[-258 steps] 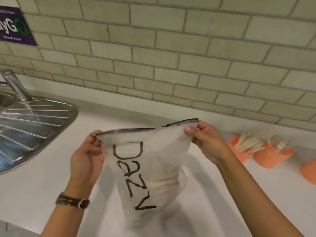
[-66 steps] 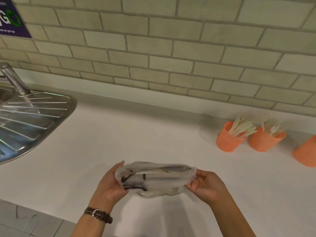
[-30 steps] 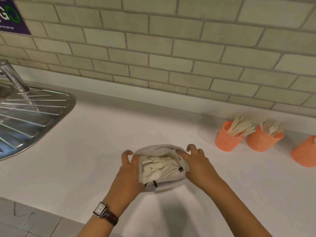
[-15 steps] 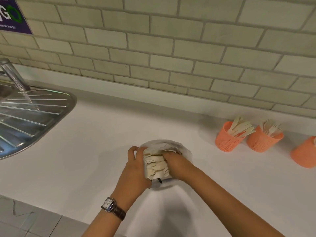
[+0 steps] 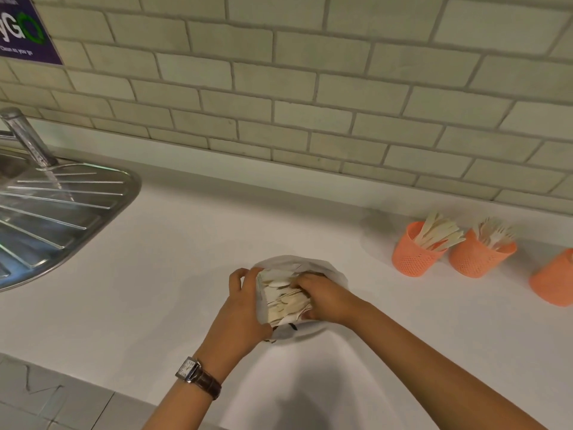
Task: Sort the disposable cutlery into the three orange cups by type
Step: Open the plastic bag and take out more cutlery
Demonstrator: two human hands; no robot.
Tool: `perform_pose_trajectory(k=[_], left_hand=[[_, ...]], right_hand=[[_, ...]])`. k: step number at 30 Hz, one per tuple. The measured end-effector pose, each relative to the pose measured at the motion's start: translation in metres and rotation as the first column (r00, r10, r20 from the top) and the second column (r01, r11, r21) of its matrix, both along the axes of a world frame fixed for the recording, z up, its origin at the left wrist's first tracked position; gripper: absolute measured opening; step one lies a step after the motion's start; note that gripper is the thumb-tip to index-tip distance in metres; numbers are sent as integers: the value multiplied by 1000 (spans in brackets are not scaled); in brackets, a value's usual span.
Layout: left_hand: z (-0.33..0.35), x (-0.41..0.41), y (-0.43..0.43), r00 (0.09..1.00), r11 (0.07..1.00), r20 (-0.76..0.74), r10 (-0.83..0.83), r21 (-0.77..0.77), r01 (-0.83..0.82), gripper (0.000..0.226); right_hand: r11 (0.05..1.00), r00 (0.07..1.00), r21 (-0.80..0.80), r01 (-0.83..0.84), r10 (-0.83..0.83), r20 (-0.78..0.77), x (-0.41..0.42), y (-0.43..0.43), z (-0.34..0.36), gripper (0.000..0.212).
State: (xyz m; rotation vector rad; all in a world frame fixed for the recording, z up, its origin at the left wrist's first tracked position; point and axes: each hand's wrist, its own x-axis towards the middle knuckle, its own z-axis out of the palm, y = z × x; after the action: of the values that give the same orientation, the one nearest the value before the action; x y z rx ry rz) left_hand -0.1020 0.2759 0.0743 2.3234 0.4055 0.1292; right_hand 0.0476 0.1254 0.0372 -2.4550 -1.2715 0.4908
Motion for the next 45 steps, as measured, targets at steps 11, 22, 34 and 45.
perform_pose_trajectory(k=[11,22,34,45], left_hand=[[8,-4,6,999,1000,-30,22,-6,-23,90],[16,3,20,999,991,-44,-4,-136,-2,91],[18,13,30,998,997,-33,46,-64,-48,78],[19,21,24,942,989,327,79,91,-115,30]], right_hand=[[999,990,-14,41,-42,-133,0,-7,15,31],[853,902,391,345,-186,-389,-10,0,44,29],[249,695,650,719,-239,-678,-29,-46,99,11],[-168,364,580,797,-634,-683,-67,-119,54,6]])
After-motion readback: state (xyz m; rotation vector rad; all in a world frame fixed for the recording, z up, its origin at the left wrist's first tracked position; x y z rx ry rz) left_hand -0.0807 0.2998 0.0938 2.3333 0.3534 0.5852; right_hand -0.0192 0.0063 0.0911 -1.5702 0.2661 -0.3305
